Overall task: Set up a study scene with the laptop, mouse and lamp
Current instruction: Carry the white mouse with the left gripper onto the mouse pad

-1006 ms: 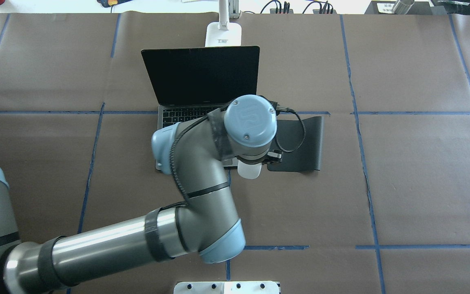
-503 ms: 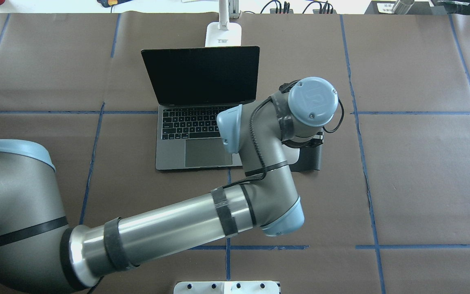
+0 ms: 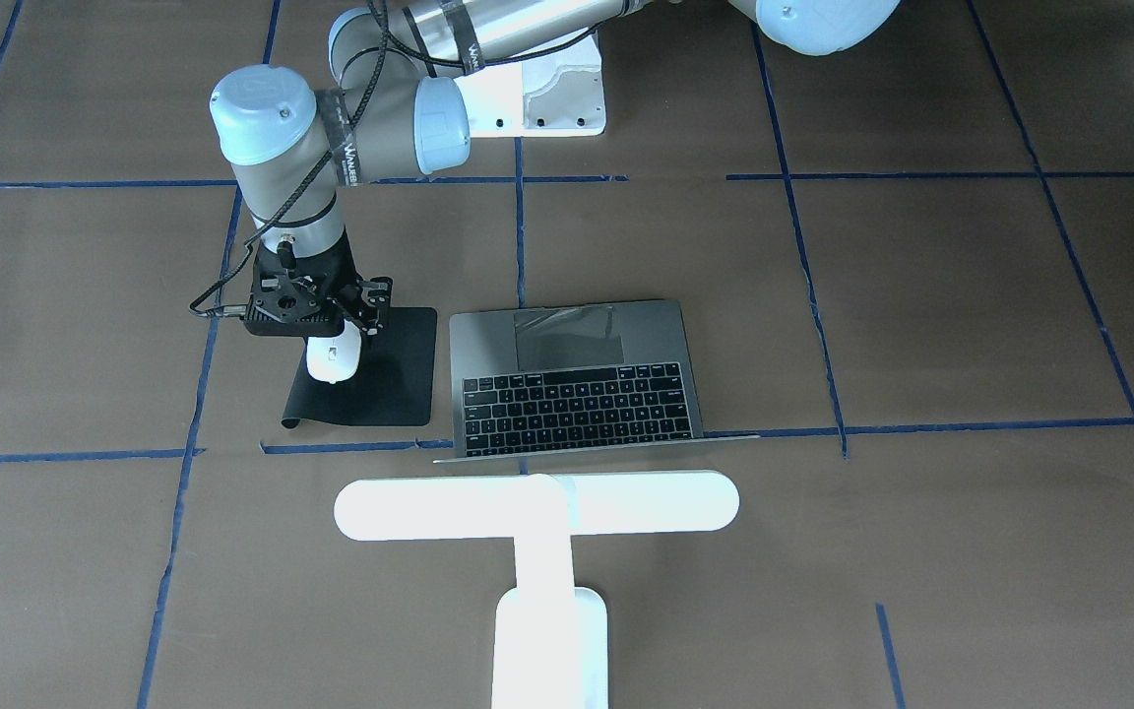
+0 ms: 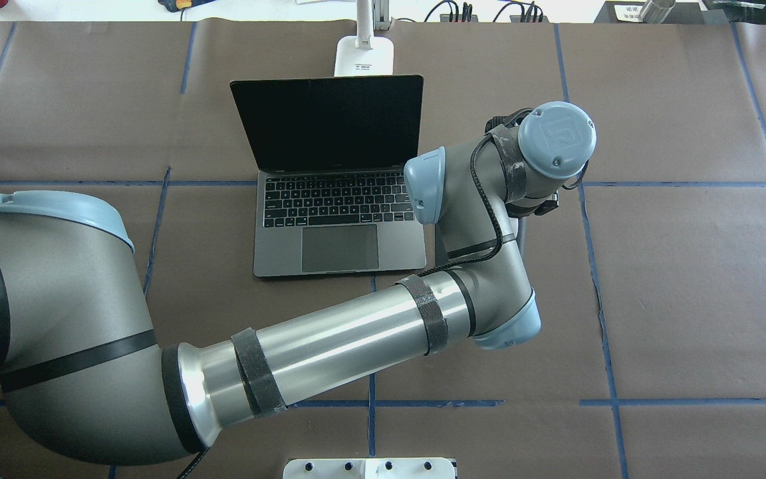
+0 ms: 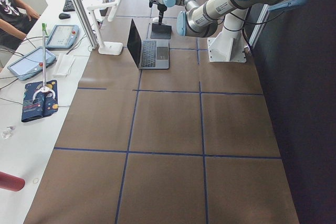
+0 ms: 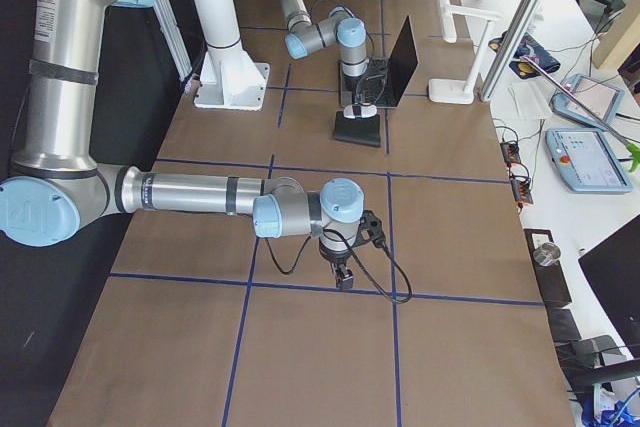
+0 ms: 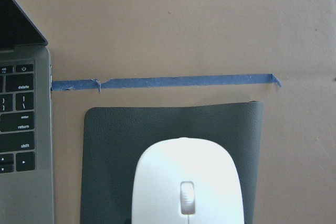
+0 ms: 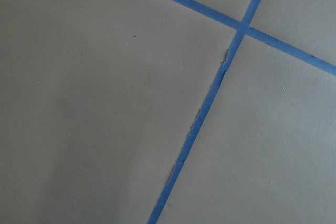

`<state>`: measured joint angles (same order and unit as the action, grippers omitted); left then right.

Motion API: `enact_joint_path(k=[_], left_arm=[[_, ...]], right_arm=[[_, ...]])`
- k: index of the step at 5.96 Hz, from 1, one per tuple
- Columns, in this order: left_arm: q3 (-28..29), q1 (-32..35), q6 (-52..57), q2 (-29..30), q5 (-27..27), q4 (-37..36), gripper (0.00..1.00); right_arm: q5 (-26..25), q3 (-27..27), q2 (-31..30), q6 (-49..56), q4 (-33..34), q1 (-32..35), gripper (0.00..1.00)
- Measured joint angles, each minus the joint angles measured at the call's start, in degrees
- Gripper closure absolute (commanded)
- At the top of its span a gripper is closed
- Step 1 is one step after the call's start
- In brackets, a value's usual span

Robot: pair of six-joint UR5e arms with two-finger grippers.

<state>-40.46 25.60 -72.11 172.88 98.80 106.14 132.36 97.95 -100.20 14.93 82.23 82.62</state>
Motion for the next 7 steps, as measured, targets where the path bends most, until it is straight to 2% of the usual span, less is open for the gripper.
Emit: enact_joint_path(k=[3, 4, 5, 6, 7], left_arm=[[1.8, 0.32, 1.12, 1.06, -0.17, 1.24, 0.0], [1.28, 0.62, 1.55, 1.05, 0.66, 1.14, 0.0], [-0.3, 1.89, 2.22, 0.38, 4.11, 0.29, 0.0], [-5.95, 3.63, 4.63, -3.06, 8.02, -2.61, 0.0], [-17.19, 4.87, 9.36, -9.99, 9.7, -7.64, 0.0]], right_arm=[[-0.07, -0.15, 0.08, 0.06, -0.3, 0.0, 0.0], [-0.08, -0.19, 0.12, 0.03, -0.63, 0.0, 0.0], [-0.11, -0.24, 0.21, -0.02, -0.78, 0.0, 0.0], [-0.15, -0.61, 0.38, -0.42, -0.82, 0.0, 0.0], [-0.16, -1.11, 0.59, -1.31, -0.84, 0.02, 0.0]])
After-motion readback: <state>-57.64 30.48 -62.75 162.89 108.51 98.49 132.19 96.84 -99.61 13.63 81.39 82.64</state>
